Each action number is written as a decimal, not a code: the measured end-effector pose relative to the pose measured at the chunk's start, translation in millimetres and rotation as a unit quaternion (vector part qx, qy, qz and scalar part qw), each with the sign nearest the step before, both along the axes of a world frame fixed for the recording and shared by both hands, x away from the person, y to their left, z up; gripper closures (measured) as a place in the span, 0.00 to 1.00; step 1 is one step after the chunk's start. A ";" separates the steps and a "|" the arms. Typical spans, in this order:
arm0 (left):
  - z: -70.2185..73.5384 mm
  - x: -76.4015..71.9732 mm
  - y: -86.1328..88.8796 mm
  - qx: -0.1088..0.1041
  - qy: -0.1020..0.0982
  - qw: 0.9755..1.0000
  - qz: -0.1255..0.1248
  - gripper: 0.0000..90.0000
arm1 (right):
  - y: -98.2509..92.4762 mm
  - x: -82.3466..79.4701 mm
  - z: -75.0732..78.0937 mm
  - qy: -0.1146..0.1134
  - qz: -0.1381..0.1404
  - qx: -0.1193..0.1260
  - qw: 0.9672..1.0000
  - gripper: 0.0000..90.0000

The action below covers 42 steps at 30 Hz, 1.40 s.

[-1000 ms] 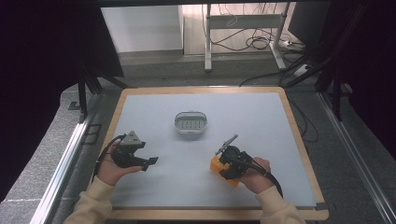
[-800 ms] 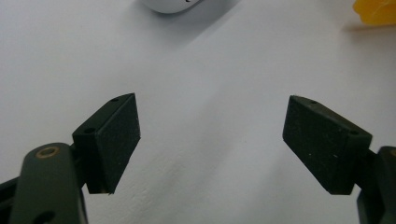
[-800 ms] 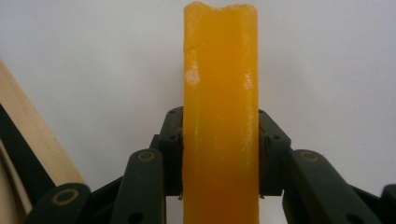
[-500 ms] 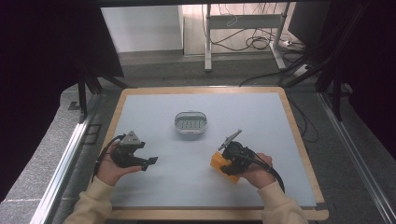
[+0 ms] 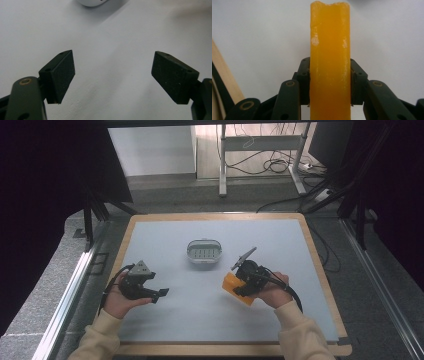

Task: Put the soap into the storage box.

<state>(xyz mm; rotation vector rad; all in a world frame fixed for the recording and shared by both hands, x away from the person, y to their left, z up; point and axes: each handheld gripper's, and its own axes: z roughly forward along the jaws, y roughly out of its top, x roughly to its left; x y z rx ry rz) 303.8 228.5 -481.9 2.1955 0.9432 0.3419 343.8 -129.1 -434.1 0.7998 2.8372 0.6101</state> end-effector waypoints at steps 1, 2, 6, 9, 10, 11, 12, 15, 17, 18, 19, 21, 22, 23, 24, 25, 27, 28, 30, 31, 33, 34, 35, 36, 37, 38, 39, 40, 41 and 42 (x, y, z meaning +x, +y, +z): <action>-0.2 -0.1 -0.3 0.000 0.001 1.000 0.000 0.21 | 0.3 1.7 1.1 -0.001 0.002 0.001 1.000 0.69; -0.1 -0.2 -0.5 0.000 0.001 1.000 0.000 0.21 | 0.6 3.3 1.9 -0.002 0.003 0.002 1.000 0.69; 0.0 0.0 0.1 -0.001 0.000 1.000 0.000 0.21 | 1.6 10.0 5.3 -0.008 0.014 0.010 1.000 0.69; 0.1 0.0 0.1 -0.002 0.000 1.000 0.001 0.21 | 1.7 16.2 6.1 -0.009 0.019 0.019 1.000 0.69; -0.1 0.0 -0.1 -0.002 0.001 1.000 0.001 0.21 | 2.1 18.0 6.5 -0.009 0.021 0.020 1.000 0.69; -0.1 0.0 -0.1 -0.002 0.001 1.000 0.001 0.21 | 2.6 19.9 6.9 -0.010 0.022 0.021 0.999 0.69; -0.1 -0.1 -0.1 -0.002 0.001 1.000 0.001 0.21 | 3.1 21.9 7.3 -0.010 0.024 0.022 0.999 0.69; -0.2 0.0 0.1 -0.002 0.001 1.000 0.001 0.21 | 4.9 27.0 8.5 -0.008 0.028 0.024 0.999 0.69; -0.3 0.0 0.1 -0.002 0.001 1.000 0.001 0.21 | 6.3 29.5 9.1 -0.009 0.031 0.022 0.999 0.69; -0.3 -0.1 0.1 -0.002 0.001 1.000 0.000 0.21 | 7.0 30.4 9.5 -0.010 0.033 0.020 0.999 0.69; -0.3 -0.1 0.1 -0.002 0.001 1.000 0.000 0.21 | 7.0 30.4 9.5 -0.010 0.033 0.020 0.999 0.69; -0.3 -0.2 0.0 -0.002 0.001 1.000 0.000 0.21 | 8.0 33.4 11.2 -0.014 0.041 0.024 0.999 0.69; -0.3 -0.2 -0.2 -0.001 0.001 1.000 0.000 0.21 | 8.2 34.3 12.1 -0.015 0.042 0.026 0.999 0.68; -0.3 -0.2 -0.2 -0.001 0.001 1.000 0.000 0.21 | 8.5 35.3 12.9 -0.016 0.041 0.028 0.999 0.68; -0.4 -0.3 -0.6 -0.002 0.002 1.000 -0.001 0.21 | 8.8 36.6 13.5 -0.016 0.044 0.027 0.999 0.69; -0.4 -0.3 -0.8 -0.001 0.003 1.000 -0.001 0.21 | 9.2 37.4 14.2 -0.018 0.047 0.026 0.998 0.68; -0.5 -0.3 -0.9 -0.001 0.003 1.000 -0.001 0.21 | 9.8 38.3 14.6 -0.020 0.051 0.025 0.998 0.69; -0.5 -0.3 -1.1 0.000 0.003 1.000 -0.002 0.21 | 10.8 40.6 15.8 -0.022 0.055 0.022 0.998 0.68; -0.3 -0.6 -1.2 -0.002 0.002 1.000 -0.001 0.21 | 11.7 43.0 17.0 -0.023 0.059 0.021 0.998 0.69; -0.2 -0.6 -1.3 -0.001 0.002 1.000 -0.001 0.21 | 12.2 44.4 17.6 -0.023 0.060 0.022 0.998 0.68; -0.3 -0.5 -1.2 -0.001 0.002 1.000 -0.002 0.21 | 13.2 46.8 19.2 -0.024 0.062 0.022 0.998 0.68; -0.6 -0.2 -1.1 0.000 0.002 1.000 -0.002 0.21 | 13.8 48.0 19.9 -0.025 0.063 0.022 0.997 0.69; -0.9 -0.2 -1.3 0.000 0.003 1.000 -0.002 0.21 | 14.7 49.1 20.7 -0.025 0.063 0.022 0.997 0.68; -1.0 -0.1 -1.4 0.000 0.003 1.000 -0.002 0.21 | 15.5 50.3 21.3 -0.026 0.064 0.020 0.997 0.68; -1.2 -0.1 -1.4 0.000 0.003 1.000 -0.002 0.21 | 16.5 51.4 21.9 -0.027 0.064 0.019 0.997 0.68; -1.3 -0.1 -1.5 0.000 0.003 1.000 -0.002 0.21 | 17.5 52.5 22.5 -0.029 0.065 0.018 0.997 0.68; -1.4 -0.1 -1.6 0.001 0.003 1.000 -0.003 0.21 | 18.3 53.6 23.2 -0.028 0.066 0.017 0.997 0.68; -1.4 -0.1 -1.6 0.001 0.003 1.000 -0.002 0.21 | 19.2 54.6 23.7 -0.030 0.067 0.018 0.997 0.68; -1.4 -0.1 -1.6 0.001 0.003 1.000 -0.002 0.21 | 19.2 54.6 23.7 -0.030 0.067 0.018 0.997 0.68; -1.3 -0.2 -1.4 0.000 0.003 1.000 -0.002 0.21 | 20.6 56.8 25.1 -0.031 0.069 0.021 0.997 0.68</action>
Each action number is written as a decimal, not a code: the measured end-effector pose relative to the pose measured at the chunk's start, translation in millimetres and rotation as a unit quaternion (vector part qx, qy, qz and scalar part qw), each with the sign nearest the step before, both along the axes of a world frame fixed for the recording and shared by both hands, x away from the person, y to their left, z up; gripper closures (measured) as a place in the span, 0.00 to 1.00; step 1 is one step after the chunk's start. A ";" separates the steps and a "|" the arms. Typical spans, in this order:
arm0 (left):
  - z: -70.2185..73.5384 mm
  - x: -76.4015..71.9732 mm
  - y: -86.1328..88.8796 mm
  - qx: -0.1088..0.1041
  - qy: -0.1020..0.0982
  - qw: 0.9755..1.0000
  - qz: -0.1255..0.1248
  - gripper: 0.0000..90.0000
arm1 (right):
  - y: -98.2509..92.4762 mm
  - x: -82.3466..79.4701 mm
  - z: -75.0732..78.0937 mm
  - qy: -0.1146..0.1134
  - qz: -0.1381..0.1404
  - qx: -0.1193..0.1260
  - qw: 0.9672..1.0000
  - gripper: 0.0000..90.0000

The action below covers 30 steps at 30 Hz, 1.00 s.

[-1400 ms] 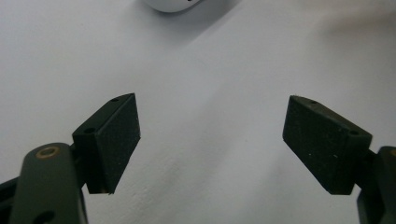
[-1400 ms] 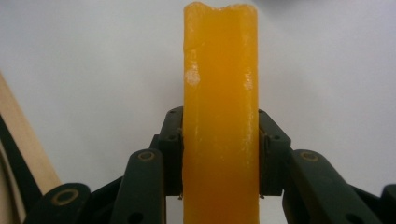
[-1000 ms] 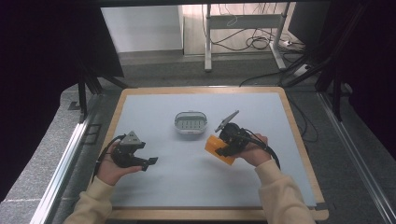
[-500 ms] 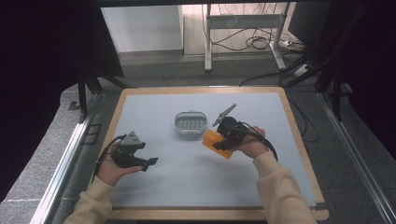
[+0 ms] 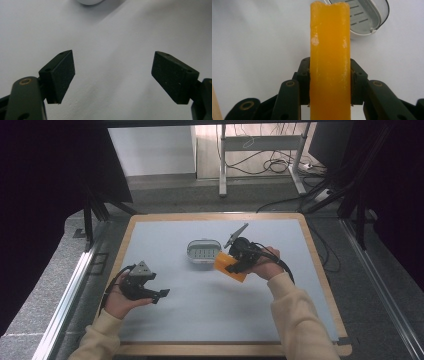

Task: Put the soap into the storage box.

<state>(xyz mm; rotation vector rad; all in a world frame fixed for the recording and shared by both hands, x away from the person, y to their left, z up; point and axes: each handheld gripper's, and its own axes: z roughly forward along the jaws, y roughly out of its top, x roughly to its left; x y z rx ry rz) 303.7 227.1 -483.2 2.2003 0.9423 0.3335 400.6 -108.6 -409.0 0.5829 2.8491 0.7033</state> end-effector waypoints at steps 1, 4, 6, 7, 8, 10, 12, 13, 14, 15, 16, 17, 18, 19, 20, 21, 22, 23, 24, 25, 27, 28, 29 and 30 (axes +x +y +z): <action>0.1 -0.1 0.1 0.000 0.000 1.000 0.000 0.21 | 0.8 0.8 0.8 0.000 0.002 0.001 1.000 0.68; 0.2 0.1 0.3 0.001 -0.001 1.000 0.000 0.21 | 3.4 2.6 3.4 -0.008 0.008 0.000 1.000 0.68; -0.1 0.2 -0.1 0.002 -0.001 1.000 -0.001 0.21 | 5.5 4.1 5.1 -0.008 0.012 -0.002 1.000 0.68; -0.1 0.2 -0.3 0.002 -0.001 1.000 -0.001 0.21 | 6.6 5.0 5.8 -0.009 0.012 -0.001 1.000 0.68; -0.1 0.1 -0.5 0.002 -0.001 1.000 -0.001 0.21 | 7.4 5.9 6.5 -0.009 0.013 -0.001 1.000 0.68; -0.3 0.2 -0.5 0.002 -0.002 1.000 -0.002 0.21 | 9.0 8.1 8.0 -0.008 0.017 -0.002 1.000 0.68; -0.2 0.3 -0.4 0.002 -0.001 1.000 -0.001 0.21 | 10.8 10.0 9.2 -0.010 0.017 -0.002 1.000 0.68; -0.4 0.3 -0.5 0.003 -0.002 1.000 -0.002 0.21 | 11.4 11.2 9.8 -0.011 0.017 -0.001 1.000 0.68; -0.4 0.3 -0.5 0.003 -0.001 1.000 -0.002 0.21 | 12.0 12.4 10.3 -0.010 0.017 0.000 1.000 0.68; -0.4 0.3 -0.5 0.003 -0.001 1.000 -0.002 0.21 | 12.0 12.4 10.3 -0.010 0.017 0.000 1.000 0.68; -0.6 0.3 -0.6 0.002 0.000 1.000 -0.002 0.21 | 13.3 14.2 11.3 -0.011 0.020 -0.002 1.000 0.68; -0.6 0.3 -0.6 0.002 0.000 1.000 -0.001 0.21 | 13.8 15.1 11.6 -0.011 0.021 -0.002 1.000 0.68; -0.6 0.3 -0.7 0.003 0.000 1.000 -0.002 0.21 | 14.2 16.0 11.9 -0.011 0.022 0.000 1.000 0.68; -0.6 0.3 -0.7 0.003 0.000 1.000 -0.002 0.21 | 14.2 16.0 11.9 -0.011 0.022 0.000 1.000 0.68; -0.7 0.3 -0.8 0.002 0.001 1.000 -0.002 0.21 | 14.8 17.8 12.7 -0.011 0.023 0.001 1.000 0.68; -0.9 0.4 -0.9 0.002 0.001 1.000 -0.002 0.21 | 15.1 18.8 13.2 -0.012 0.023 0.001 1.000 0.68; -1.0 0.4 -1.1 0.002 0.002 1.000 -0.001 0.21 | 15.4 19.9 13.5 -0.013 0.023 0.002 1.000 0.68; -1.0 0.4 -1.1 0.002 0.002 1.000 -0.001 0.21 | 15.7 20.8 13.9 -0.011 0.022 0.003 1.000 0.68; -1.2 0.3 -1.5 0.002 0.002 1.000 -0.001 0.21 | 16.0 21.9 14.5 -0.012 0.022 0.002 1.000 0.68; -1.2 0.3 -1.5 0.002 0.002 1.000 -0.001 0.21 | 16.0 21.9 14.5 -0.012 0.022 0.002 1.000 0.68; -1.2 0.3 -1.8 0.002 0.002 1.000 -0.002 0.21 | 16.9 25.0 16.0 -0.012 0.021 0.002 1.000 0.68; -1.1 0.3 -2.0 0.002 0.002 1.000 -0.002 0.21 | 17.3 26.1 16.4 -0.014 0.021 0.003 1.000 0.68; -1.1 0.2 -2.1 0.002 0.002 1.000 -0.002 0.21 | 17.7 26.8 17.1 -0.014 0.020 0.003 1.000 0.68; -1.1 0.2 -2.1 0.003 0.002 1.000 -0.002 0.21 | 17.9 27.8 17.5 -0.016 0.021 0.004 1.000 0.68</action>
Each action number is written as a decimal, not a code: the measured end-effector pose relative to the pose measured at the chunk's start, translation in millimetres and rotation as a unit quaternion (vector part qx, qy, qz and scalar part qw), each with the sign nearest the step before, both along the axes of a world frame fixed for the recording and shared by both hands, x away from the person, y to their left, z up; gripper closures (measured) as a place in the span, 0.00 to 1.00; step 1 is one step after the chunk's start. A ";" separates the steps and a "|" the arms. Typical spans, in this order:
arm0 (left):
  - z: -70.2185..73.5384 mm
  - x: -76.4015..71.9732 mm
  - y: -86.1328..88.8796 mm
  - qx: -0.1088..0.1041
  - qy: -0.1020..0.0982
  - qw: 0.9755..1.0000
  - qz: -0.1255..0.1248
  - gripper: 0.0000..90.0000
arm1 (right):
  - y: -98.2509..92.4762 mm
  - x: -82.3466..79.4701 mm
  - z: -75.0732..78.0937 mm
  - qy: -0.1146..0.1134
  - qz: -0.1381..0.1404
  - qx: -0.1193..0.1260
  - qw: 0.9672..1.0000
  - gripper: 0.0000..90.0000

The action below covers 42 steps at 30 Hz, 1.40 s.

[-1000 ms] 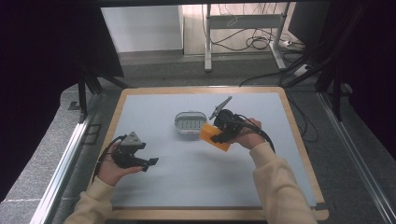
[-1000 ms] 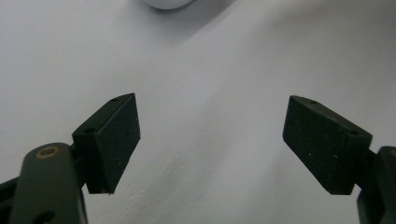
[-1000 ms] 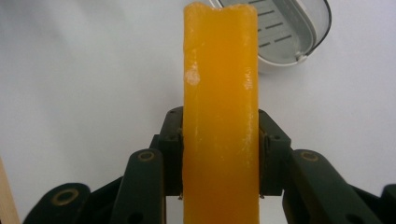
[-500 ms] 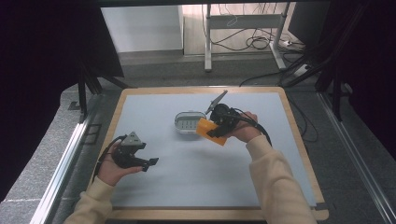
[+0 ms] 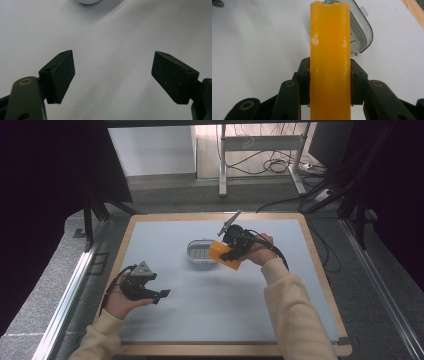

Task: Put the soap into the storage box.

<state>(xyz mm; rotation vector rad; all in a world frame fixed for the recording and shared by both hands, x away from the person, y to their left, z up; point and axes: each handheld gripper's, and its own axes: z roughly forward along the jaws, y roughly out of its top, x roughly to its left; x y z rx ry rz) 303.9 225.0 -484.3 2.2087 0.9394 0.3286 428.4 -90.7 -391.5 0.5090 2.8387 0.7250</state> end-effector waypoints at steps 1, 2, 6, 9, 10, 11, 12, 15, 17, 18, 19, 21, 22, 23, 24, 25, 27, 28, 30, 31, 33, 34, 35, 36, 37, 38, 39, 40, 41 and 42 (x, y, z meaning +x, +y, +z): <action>0.0 0.0 0.0 0.000 0.000 1.000 0.000 0.21 | 0.2 1.0 0.3 -0.001 0.000 0.002 1.000 0.68; -0.1 0.1 0.0 0.000 0.000 1.000 0.000 0.21 | 0.5 2.0 0.6 0.001 0.001 0.003 1.000 0.68; 0.0 0.2 0.9 -0.001 -0.001 1.000 0.000 0.21 | 2.6 5.4 1.9 -0.003 0.006 0.001 1.000 0.68; 0.5 0.2 1.4 -0.001 -0.001 1.000 0.000 0.21 | 4.3 7.9 2.5 -0.004 0.010 0.000 1.000 0.68; 0.4 0.2 1.4 -0.001 -0.001 1.000 0.000 0.21 | 4.8 8.9 2.5 -0.004 0.011 0.000 1.000 0.68; 0.3 0.2 1.3 -0.001 -0.001 1.000 0.000 0.21 | 5.6 9.5 2.5 -0.003 0.010 -0.001 1.000 0.68; 0.1 0.3 1.2 -0.001 -0.001 1.000 0.000 0.21 | 6.3 10.5 2.5 -0.005 0.012 -0.002 1.000 0.68; 0.1 0.2 0.8 0.001 0.000 1.000 -0.001 0.21 | 7.8 13.0 2.2 -0.005 0.012 0.000 1.000 0.68; 0.1 0.2 0.9 0.001 -0.001 1.000 -0.001 0.21 | 8.7 14.8 2.0 -0.005 0.013 -0.002 1.000 0.68; -0.1 0.2 0.8 -0.002 -0.001 1.000 0.000 0.21 | 9.2 15.6 1.8 -0.005 0.014 -0.003 1.000 0.68; 0.1 0.3 1.1 -0.001 -0.001 1.000 -0.001 0.21 | 9.5 16.5 1.5 -0.006 0.017 -0.004 1.000 0.68; 0.1 0.3 1.1 -0.001 -0.001 1.000 0.000 0.21 | 10.4 18.6 1.0 -0.007 0.020 -0.006 1.000 0.68; 0.5 0.4 1.5 0.001 -0.001 1.000 -0.001 0.21 | 10.9 19.4 0.8 -0.008 0.019 -0.007 1.000 0.68; 0.5 0.4 1.5 0.000 -0.001 1.000 -0.001 0.21 | 11.5 20.7 0.6 -0.008 0.021 -0.007 1.000 0.68; 0.5 0.4 1.5 0.000 -0.001 1.000 -0.001 0.21 | 12.2 21.9 0.2 -0.008 0.023 -0.008 1.000 0.68; 0.4 0.4 1.4 0.001 -0.001 1.000 -0.001 0.21 | 12.7 22.5 -0.1 -0.008 0.023 -0.007 1.000 0.68; 0.2 0.4 1.1 0.001 -0.001 1.000 -0.001 0.21 | 14.0 24.4 -0.6 -0.009 0.024 -0.007 1.000 0.68; -0.1 0.3 0.6 -0.001 0.000 1.000 -0.001 0.21 | 14.7 25.3 -0.9 -0.009 0.025 -0.008 1.000 0.68; -0.8 0.5 -0.2 0.000 0.001 1.000 -0.003 0.21 | 16.3 26.6 -1.8 -0.009 0.028 -0.008 1.000 0.68; -1.1 0.3 -0.9 0.001 0.001 1.000 -0.004 0.21 | 17.0 27.1 -1.8 -0.008 0.031 -0.008 0.999 0.68; -1.7 0.4 -1.4 0.004 0.002 1.000 -0.006 0.21 | 18.0 28.4 -2.2 -0.008 0.038 -0.001 0.999 0.68; -2.0 0.5 -1.7 0.004 0.002 1.000 -0.007 0.21 | 18.8 29.2 -2.4 -0.007 0.043 0.000 0.999 0.68; -2.0 0.5 -1.7 0.004 0.002 1.000 -0.007 0.21 | 18.8 29.2 -2.4 -0.007 0.043 0.000 0.999 0.68; -2.3 0.5 -1.9 0.005 0.003 1.000 -0.007 0.21 | 20.4 30.2 -3.2 -0.008 0.049 0.001 0.999 0.68; -2.3 0.5 -1.9 0.005 0.003 1.000 -0.007 0.21 | 20.4 30.2 -3.2 -0.008 0.049 0.001 0.999 0.68; -2.3 0.4 -2.0 0.004 0.002 1.000 -0.007 0.21 | 21.6 31.9 -3.7 -0.007 0.054 -0.001 0.999 0.68; -2.1 0.4 -1.9 0.002 0.001 1.000 -0.006 0.21 | 22.4 32.4 -4.0 -0.007 0.053 -0.001 0.999 0.68; -2.0 0.3 -1.6 0.002 0.000 1.000 -0.006 0.21 | 23.0 33.4 -4.2 -0.008 0.054 -0.003 0.998 0.68; -2.0 0.5 -1.2 0.004 0.000 1.000 -0.005 0.21 | 23.8 34.2 -4.3 -0.007 0.053 -0.004 0.999 0.68; -1.8 0.6 -0.9 0.005 0.001 1.000 -0.005 0.21 | 24.5 35.1 -4.3 -0.006 0.053 -0.004 0.999 0.68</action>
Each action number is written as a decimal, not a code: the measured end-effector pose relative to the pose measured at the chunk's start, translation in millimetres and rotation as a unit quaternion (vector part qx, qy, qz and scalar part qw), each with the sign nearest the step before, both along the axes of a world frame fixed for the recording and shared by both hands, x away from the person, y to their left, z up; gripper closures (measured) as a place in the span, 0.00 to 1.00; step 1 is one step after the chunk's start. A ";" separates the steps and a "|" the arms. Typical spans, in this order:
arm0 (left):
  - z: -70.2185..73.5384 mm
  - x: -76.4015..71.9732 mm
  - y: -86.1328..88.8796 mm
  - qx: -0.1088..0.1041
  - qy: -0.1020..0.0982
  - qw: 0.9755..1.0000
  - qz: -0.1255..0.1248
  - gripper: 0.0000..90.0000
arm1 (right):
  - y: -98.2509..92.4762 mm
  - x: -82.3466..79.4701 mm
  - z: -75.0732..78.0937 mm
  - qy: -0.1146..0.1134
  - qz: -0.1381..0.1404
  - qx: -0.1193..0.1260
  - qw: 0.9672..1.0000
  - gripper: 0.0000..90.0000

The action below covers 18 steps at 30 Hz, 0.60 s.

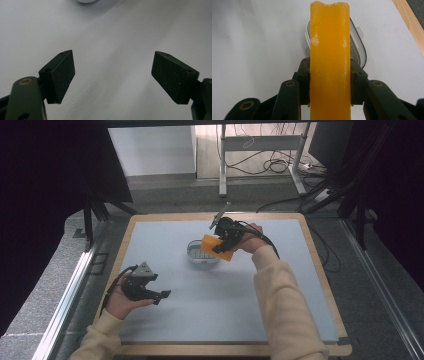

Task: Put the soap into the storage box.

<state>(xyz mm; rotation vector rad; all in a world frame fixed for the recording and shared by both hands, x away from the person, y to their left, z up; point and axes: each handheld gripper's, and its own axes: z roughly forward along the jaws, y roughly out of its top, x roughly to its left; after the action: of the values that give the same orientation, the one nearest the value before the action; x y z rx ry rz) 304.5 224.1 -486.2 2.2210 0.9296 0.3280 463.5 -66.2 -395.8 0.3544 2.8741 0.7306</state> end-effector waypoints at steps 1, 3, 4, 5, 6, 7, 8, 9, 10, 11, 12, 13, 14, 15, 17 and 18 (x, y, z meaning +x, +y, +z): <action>0.0 0.0 0.0 0.000 0.000 1.000 0.000 0.21 | 0.6 1.1 -0.2 -0.001 0.001 0.001 1.000 0.68; 0.1 -0.1 0.4 -0.001 0.000 1.000 0.001 0.21 | 1.5 1.7 -0.2 0.001 0.001 0.002 1.000 0.68; 0.2 0.1 0.7 -0.001 0.000 1.000 0.001 0.21 | 3.5 3.2 -0.2 -0.001 0.003 0.000 1.000 0.68; 0.2 0.1 0.8 -0.001 0.000 1.000 0.001 0.21 | 4.8 3.7 -0.2 -0.001 0.003 -0.001 1.000 0.68; 0.1 0.1 0.8 -0.002 0.001 1.000 0.001 0.21 | 6.0 4.3 -0.2 -0.001 0.002 -0.003 1.000 0.68; 0.0 0.2 0.8 -0.001 0.002 1.000 0.001 0.21 | 7.1 5.2 0.0 -0.002 0.005 -0.004 1.000 0.68; -0.3 0.2 0.8 -0.002 0.001 1.000 0.001 0.21 | 8.2 5.8 0.0 -0.003 0.004 -0.005 1.000 0.68; -0.4 0.2 0.9 -0.002 0.001 1.000 0.000 0.21 | 8.9 6.9 0.0 -0.004 0.004 -0.003 1.000 0.68; -0.1 0.4 1.3 -0.001 0.001 1.000 0.000 0.21 | 9.4 8.2 0.1 -0.003 0.005 -0.002 1.000 0.68; -0.1 0.4 1.3 -0.001 0.001 1.000 0.000 0.21 | 10.1 9.1 0.1 0.000 0.005 0.000 1.000 0.68; -0.1 0.5 1.7 -0.003 0.001 1.000 0.001 0.21 | 11.0 10.4 -0.1 -0.002 0.008 -0.003 1.000 0.68; 0.0 0.6 2.0 -0.003 0.000 1.000 0.001 0.21 | 11.8 11.1 -0.3 -0.002 0.008 -0.003 1.000 0.68; 0.1 0.6 2.1 -0.003 0.000 1.000 0.002 0.21 | 12.7 12.2 -0.4 -0.003 0.009 -0.006 1.000 0.68; 0.1 0.6 2.2 -0.004 0.000 1.000 0.002 0.21 | 13.7 13.0 -0.5 -0.002 0.008 -0.006 1.000 0.68; 0.3 0.6 2.3 -0.003 0.001 1.000 0.002 0.21 | 15.6 15.1 -0.5 -0.002 0.011 -0.008 1.000 0.68; 0.4 0.6 2.4 -0.003 0.002 1.000 0.002 0.21 | 16.9 16.0 -0.5 -0.003 0.011 -0.008 1.000 0.68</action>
<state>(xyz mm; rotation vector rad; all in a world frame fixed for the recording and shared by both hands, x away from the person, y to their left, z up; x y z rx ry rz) 305.1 226.5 -485.8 2.2149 0.9358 0.3231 479.6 -49.3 -396.3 0.3185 2.8817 0.7110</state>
